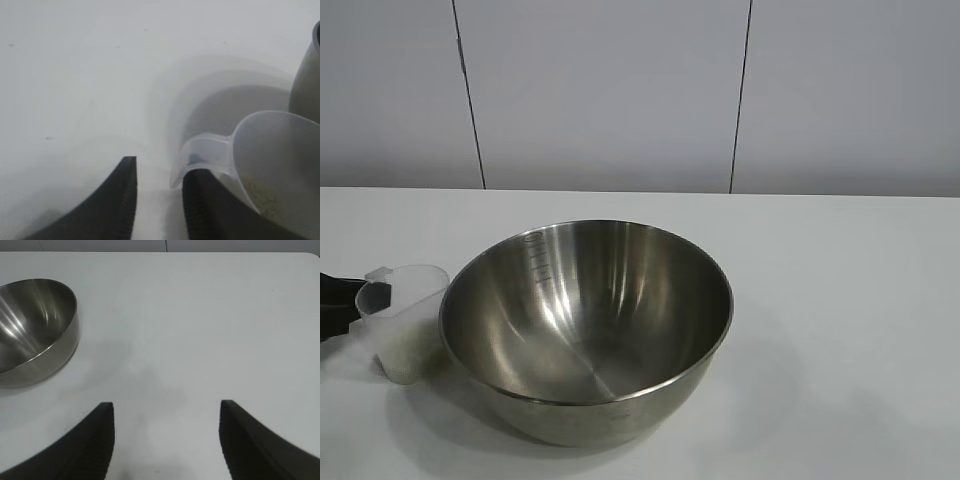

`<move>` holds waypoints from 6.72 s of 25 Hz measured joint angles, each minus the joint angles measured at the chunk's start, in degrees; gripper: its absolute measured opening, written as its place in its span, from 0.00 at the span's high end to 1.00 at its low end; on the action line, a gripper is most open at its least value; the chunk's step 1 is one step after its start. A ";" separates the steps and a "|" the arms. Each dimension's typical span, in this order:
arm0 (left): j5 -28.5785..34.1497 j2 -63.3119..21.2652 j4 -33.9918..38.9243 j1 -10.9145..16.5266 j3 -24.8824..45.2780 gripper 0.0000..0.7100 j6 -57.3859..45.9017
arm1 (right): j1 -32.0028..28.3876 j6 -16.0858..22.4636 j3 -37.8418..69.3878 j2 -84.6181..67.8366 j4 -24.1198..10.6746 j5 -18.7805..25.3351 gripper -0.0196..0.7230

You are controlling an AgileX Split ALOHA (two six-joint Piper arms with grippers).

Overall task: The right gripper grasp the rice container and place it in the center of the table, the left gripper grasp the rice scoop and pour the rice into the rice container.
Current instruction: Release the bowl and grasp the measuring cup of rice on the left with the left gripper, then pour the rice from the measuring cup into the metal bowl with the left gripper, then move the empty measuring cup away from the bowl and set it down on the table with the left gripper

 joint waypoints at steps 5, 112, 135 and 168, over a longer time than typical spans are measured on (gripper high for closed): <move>0.06 0.00 0.70 0.00 0.00 0.98 -0.08 | 0.00 0.00 0.00 0.00 0.00 0.00 0.41; 0.62 -19.27 -95.34 -66.29 -9.17 0.99 161.25 | 0.00 0.00 0.00 0.00 0.16 -0.01 0.41; -0.88 -38.89 -122.08 -66.29 -13.46 0.99 95.86 | 0.00 0.00 0.00 0.00 0.16 -0.02 0.41; 15.65 -38.74 -57.37 -26.85 8.84 0.99 18.36 | 0.00 0.00 0.00 0.00 0.39 0.03 0.41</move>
